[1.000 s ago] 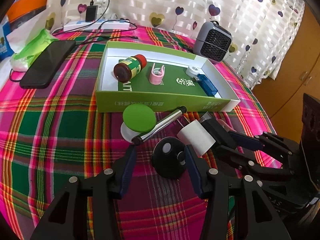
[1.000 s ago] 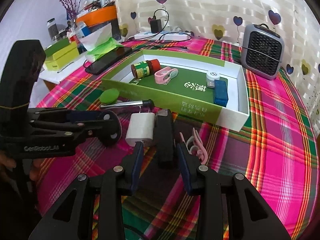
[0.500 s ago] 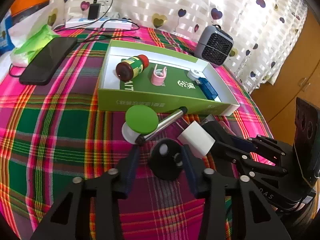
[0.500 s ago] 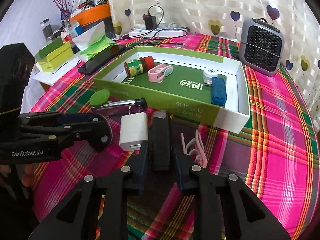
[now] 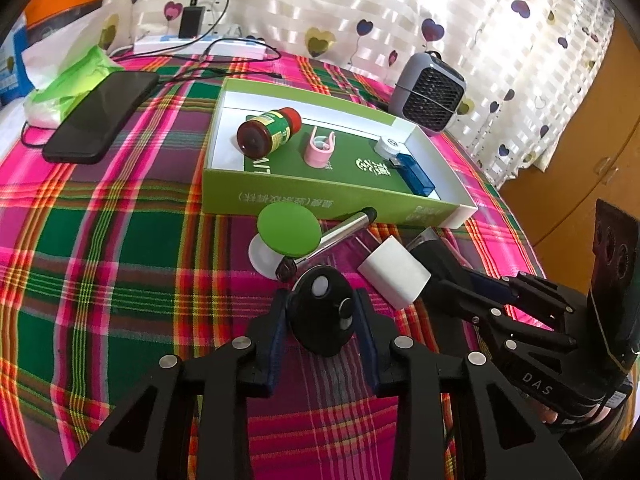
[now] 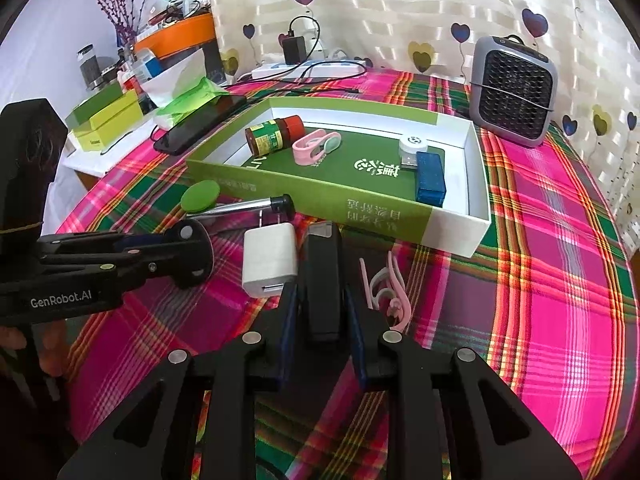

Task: Organize rigid objects
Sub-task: 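Reach the left tool to the black round key fob while the right tool reaches the black power bank, then close the left tool on the key fob while the right tool grasps the power bank, then carry the key fob and power bank over the green box with both tools, then open the left tool to drop the key fob while the right tool releases the power bank, then lift both open tools out of the box toward the remaining items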

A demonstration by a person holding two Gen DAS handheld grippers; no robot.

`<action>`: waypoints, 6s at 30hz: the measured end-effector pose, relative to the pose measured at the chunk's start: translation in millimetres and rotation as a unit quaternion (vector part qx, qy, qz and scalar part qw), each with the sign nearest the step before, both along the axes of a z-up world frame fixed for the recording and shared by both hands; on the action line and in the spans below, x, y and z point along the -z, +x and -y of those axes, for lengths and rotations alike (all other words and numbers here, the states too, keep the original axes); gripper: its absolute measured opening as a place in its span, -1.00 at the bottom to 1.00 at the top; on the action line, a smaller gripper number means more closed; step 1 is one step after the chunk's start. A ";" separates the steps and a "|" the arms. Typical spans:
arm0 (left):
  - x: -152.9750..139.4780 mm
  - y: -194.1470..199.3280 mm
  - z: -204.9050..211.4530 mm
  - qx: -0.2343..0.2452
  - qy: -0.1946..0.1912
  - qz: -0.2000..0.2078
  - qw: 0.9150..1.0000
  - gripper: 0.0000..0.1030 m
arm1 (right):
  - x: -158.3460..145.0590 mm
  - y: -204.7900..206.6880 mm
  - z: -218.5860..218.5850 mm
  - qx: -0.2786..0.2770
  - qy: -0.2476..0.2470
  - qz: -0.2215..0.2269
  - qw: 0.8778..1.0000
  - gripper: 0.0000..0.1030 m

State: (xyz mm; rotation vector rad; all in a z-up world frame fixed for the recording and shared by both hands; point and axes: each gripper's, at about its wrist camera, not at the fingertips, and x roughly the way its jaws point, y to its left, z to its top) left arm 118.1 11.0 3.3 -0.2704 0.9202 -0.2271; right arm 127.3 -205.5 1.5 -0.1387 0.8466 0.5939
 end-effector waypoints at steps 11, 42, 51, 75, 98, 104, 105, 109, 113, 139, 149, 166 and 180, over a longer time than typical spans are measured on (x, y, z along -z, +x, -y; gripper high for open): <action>-1.5 -4.8 0.3 0.000 0.003 0.001 1.000 -0.41 | -0.9 -3.0 1.1 0.004 0.005 -0.001 1.000 -0.52; -53.7 23.2 -5.1 0.021 0.034 0.054 0.998 -0.41 | -45.6 12.6 2.5 0.036 0.028 0.031 0.998 -0.52; -50.5 54.5 -8.1 0.028 0.046 0.052 0.997 -0.41 | -50.7 50.9 -3.9 0.053 0.026 0.033 0.998 -0.52; -22.5 106.1 -8.4 0.037 0.064 0.018 0.997 -0.50 | -26.7 119.7 -26.6 0.055 -0.001 -0.010 0.998 -0.52; -19.6 107.6 -9.0 0.034 0.065 0.013 0.997 -0.49 | -6.1 140.4 -38.8 0.049 -0.019 -0.036 0.998 -0.52; -17.7 108.2 -8.6 0.033 0.073 0.013 0.997 -0.41 | -6.3 139.3 -41.6 0.047 -0.022 -0.034 0.998 -0.52; -17.7 108.3 -8.4 0.033 0.074 0.013 0.997 -0.40 | -6.2 139.2 -41.8 0.048 -0.022 -0.034 0.998 -0.52; -17.7 107.7 -8.0 0.031 0.081 0.013 0.996 -0.39 | -6.3 139.1 -42.1 0.051 -0.023 -0.032 0.998 -0.52; -17.9 106.4 -7.9 0.029 0.086 0.013 0.996 -0.35 | -6.9 137.9 -41.6 0.054 -0.020 -0.031 0.998 -0.49; -46.7 56.9 -6.7 0.019 0.115 0.064 0.991 -0.29 | -32.4 92.1 -30.1 0.076 0.018 -0.003 0.997 -0.30; -60.1 22.5 -12.0 0.024 0.106 0.085 0.990 -0.29 | -43.1 49.1 -23.4 0.090 0.024 0.017 0.995 -0.30; -41.6 -27.5 -37.5 0.007 0.067 0.077 0.995 -0.29 | -31.8 -13.9 -3.4 0.114 0.007 0.031 0.993 -0.30; -25.0 -10.4 -38.9 0.019 0.054 0.049 0.997 -0.29 | -6.6 -0.8 17.1 0.133 -0.003 0.004 0.991 -0.30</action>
